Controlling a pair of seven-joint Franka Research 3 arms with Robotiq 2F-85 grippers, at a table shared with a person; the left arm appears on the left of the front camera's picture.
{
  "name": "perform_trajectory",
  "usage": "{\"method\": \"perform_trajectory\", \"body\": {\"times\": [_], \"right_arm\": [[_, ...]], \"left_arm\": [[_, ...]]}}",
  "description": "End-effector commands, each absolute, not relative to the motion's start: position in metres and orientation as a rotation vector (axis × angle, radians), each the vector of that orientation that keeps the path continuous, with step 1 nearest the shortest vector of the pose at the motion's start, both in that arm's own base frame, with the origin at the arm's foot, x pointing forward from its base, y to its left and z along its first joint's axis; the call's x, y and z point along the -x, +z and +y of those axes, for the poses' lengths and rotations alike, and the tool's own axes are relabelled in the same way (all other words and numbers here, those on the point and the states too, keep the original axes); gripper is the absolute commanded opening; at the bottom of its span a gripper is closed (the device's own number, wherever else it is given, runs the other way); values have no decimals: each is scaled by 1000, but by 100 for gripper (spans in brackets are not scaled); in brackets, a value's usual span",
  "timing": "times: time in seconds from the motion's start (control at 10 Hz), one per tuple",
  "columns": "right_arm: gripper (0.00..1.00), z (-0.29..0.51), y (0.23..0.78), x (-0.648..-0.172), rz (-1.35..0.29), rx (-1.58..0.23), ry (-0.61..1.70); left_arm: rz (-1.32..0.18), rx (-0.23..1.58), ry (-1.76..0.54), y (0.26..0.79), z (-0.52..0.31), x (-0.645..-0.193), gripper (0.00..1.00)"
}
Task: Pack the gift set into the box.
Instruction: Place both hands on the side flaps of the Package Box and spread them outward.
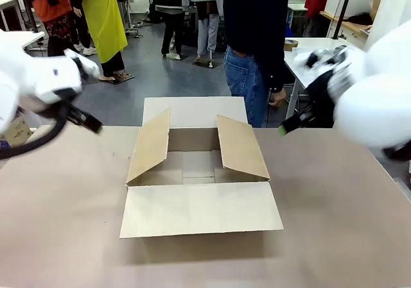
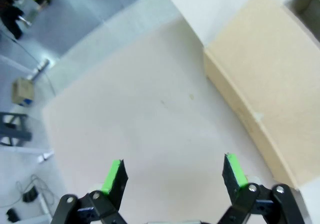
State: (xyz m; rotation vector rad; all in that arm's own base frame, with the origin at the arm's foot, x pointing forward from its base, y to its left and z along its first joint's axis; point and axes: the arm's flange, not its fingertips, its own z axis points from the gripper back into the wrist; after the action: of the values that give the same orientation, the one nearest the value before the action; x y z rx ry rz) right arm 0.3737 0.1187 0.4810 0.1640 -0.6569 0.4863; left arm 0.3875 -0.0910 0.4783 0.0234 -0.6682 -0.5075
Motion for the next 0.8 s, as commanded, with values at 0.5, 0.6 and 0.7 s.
{"method": "perform_trajectory", "body": {"times": [0.5, 0.6, 0.7], "right_arm": [[100, -117, 524, -362, -391, -966, -50], [100, -147, 494, -371, -349, -1077, -119], [100, -170, 461, -378, -319, -1158, -197]], "left_arm": [[-375, 942, -353, 483, 103, -328, 100], [-370, 1093, -269, 458, 140, -339, 100], [-414, 1248, -157, 432, 173, -348, 100]]}}
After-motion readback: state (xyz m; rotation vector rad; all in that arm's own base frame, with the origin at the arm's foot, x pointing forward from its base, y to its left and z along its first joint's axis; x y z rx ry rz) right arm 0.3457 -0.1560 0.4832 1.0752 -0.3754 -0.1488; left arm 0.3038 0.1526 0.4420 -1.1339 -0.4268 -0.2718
